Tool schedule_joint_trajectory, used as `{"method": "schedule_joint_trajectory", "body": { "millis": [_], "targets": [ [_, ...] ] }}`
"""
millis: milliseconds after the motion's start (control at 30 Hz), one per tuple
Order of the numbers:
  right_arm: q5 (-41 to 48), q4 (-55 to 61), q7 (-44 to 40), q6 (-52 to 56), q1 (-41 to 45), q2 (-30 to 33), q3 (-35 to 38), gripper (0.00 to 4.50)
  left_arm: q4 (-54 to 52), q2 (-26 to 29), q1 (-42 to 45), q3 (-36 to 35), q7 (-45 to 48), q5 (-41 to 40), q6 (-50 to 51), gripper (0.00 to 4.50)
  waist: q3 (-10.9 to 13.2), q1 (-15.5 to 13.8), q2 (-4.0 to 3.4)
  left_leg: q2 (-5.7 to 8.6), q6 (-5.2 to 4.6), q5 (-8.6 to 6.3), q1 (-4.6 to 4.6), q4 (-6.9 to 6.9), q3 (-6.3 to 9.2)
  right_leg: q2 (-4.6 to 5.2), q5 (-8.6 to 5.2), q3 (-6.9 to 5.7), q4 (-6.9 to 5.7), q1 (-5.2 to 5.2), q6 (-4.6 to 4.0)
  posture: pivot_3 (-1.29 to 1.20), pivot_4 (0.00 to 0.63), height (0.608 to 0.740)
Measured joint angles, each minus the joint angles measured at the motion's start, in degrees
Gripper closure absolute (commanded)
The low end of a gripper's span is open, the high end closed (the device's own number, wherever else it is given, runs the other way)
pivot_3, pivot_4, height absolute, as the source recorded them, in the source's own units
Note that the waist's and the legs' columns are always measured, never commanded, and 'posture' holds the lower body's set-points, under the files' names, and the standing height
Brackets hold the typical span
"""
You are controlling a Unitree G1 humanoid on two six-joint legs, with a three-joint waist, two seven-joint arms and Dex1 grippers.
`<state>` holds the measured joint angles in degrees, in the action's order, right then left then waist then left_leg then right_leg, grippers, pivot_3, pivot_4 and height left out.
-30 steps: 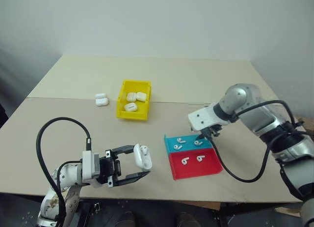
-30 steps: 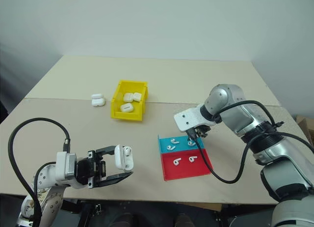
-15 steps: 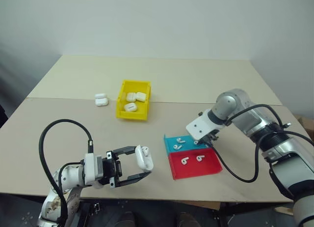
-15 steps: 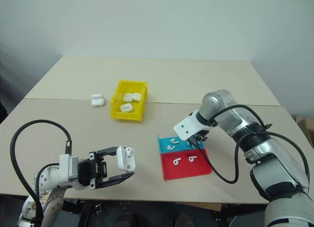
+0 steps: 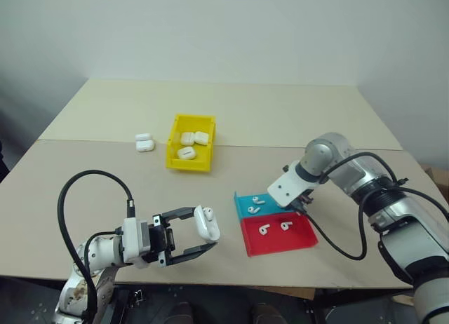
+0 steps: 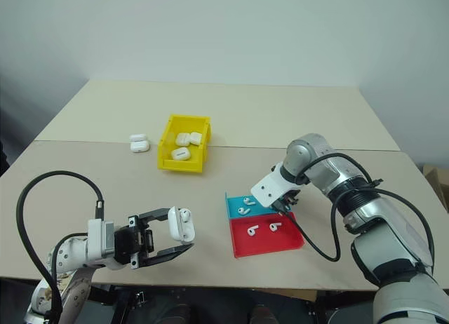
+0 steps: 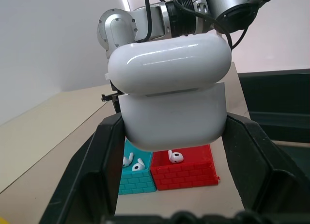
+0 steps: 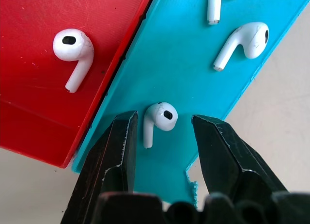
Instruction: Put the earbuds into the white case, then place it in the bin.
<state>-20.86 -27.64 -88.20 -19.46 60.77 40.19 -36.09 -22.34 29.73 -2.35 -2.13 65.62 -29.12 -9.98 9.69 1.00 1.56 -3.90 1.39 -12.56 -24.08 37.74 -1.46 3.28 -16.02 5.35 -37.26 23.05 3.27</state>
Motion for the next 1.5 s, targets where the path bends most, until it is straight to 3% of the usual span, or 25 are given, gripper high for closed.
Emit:
{"method": "schedule_joint_trajectory", "body": {
  "millis": [733, 800, 1267, 1367, 1500],
  "targets": [
    [-2.4, -1.3, 2.1, -2.8, -0.7, -0.3, 0.1, 2.30, -0.3, 0.5, 0.2, 0.1, 0.0, 0.0, 0.0, 1.76, 0.0, 0.0, 0.00, 0.00, 0.00, 0.00, 0.11, 0.03, -0.02, 0.00, 0.00, 0.02, -0.10, -0.06, 0.00, 0.00, 0.150, 0.740],
    [-2.6, -1.4, 2.1, -2.8, -0.7, -0.3, 0.1, 2.67, -0.3, 0.7, 0.3, 0.1, 0.1, 0.0, 0.0, 1.76, 0.0, 0.0, 0.00, 0.00, 0.00, 0.00, 0.17, 0.03, -0.03, 0.00, 0.00, 0.03, -0.14, -0.09, 0.00, 0.00, 0.150, 0.740],
    [-2.7, -1.2, 2.1, -3.7, -1.2, -0.3, 0.5, 2.67, -0.3, 1.2, 0.5, 0.1, -0.1, 0.1, 0.0, 1.76, 0.0, 0.0, 0.00, 0.00, 0.00, 0.00, 0.29, 0.03, -0.10, -0.02, -0.01, 0.12, -0.25, -0.12, -0.01, 0.00, 0.150, 0.740],
    [-2.6, -1.2, 2.0, -4.1, -1.2, -0.3, 0.5, 3.53, -0.3, 1.2, 0.5, 0.2, -0.2, 0.1, 0.0, 1.76, 0.0, 0.0, 0.00, 0.00, 0.00, 0.00, 0.29, 0.03, -0.10, -0.02, -0.01, 0.12, -0.26, -0.12, -0.01, 0.00, 0.150, 0.740],
    [-2.7, -1.1, 2.4, -4.2, -1.3, -0.2, 0.6, 3.53, -0.2, 1.3, 0.6, 0.6, -0.4, 0.3, 0.0, 1.76, 0.0, 0.0, 0.00, 0.00, 0.00, 0.00, 0.33, 0.03, -0.11, -0.02, -0.01, 0.12, -0.27, -0.15, -0.01, 0.00, 0.150, 0.740]
  ]
}}
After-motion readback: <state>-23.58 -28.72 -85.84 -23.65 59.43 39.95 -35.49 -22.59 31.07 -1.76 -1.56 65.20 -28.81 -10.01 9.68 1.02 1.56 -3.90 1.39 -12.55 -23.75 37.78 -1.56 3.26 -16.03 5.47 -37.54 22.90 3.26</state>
